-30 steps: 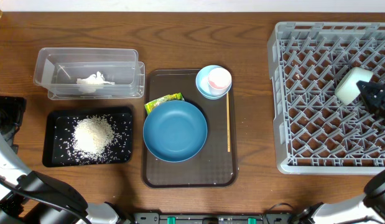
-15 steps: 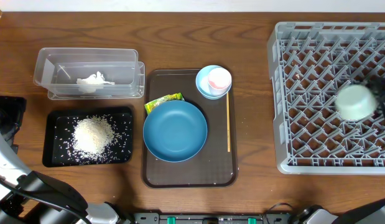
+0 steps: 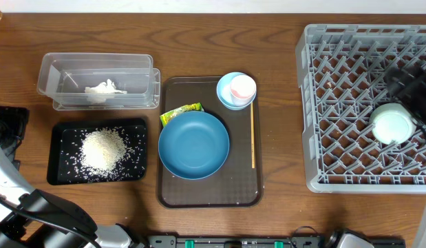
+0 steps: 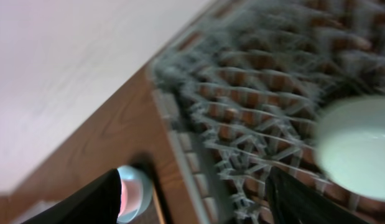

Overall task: Sort waste into correct bins and load items into the dishwasher rack
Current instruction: 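Move the right gripper back toward the teal plate, then grasp the teal plate rim with the right gripper and lift toward rack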

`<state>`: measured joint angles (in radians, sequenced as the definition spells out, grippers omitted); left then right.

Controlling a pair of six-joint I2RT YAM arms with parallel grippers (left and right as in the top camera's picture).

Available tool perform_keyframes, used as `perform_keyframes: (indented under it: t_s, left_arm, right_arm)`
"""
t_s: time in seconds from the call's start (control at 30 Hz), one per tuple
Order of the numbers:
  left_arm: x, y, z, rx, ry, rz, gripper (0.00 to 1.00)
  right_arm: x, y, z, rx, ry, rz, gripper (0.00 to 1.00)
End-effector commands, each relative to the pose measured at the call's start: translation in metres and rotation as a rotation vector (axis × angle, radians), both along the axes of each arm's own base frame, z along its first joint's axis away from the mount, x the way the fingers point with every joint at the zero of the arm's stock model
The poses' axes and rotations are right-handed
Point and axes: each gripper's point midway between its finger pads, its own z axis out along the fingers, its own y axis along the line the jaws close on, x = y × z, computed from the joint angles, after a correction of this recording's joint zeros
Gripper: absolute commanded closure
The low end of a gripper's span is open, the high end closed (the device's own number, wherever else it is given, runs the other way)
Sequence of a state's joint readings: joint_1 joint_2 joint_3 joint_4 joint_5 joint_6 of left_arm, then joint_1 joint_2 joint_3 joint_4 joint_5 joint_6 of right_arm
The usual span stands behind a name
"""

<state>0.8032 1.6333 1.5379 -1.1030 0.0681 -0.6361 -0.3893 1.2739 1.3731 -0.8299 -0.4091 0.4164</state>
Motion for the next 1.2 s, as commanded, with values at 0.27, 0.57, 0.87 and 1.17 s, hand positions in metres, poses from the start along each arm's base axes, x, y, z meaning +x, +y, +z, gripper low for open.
perform_keyframes:
  t_s: [0.27, 0.57, 0.87, 1.17]
  left_arm:
    - [-0.001, 0.003, 0.012, 0.025, -0.017, 0.019, 0.04]
    - [-0.001, 0.003, 0.012, 0.025, -0.017, 0.019, 0.04]
    - [-0.001, 0.003, 0.012, 0.025, -0.017, 0.019, 0.04]
    - [-0.001, 0.003, 0.012, 0.025, -0.017, 0.019, 0.04]
  right_arm:
    - [-0.007, 0.217, 0.002, -0.199, -0.011, 0.582, 0.19]
    - [-0.063, 0.375, -0.104, -0.343, 0.179, 1.036, 0.22]
    - [-0.134, 0.466, -0.186, -0.499, 0.222, 1.295, 0.34]
    - [-0.162, 0.495, -0.253, -0.618, 0.263, 1.328, 0.38]
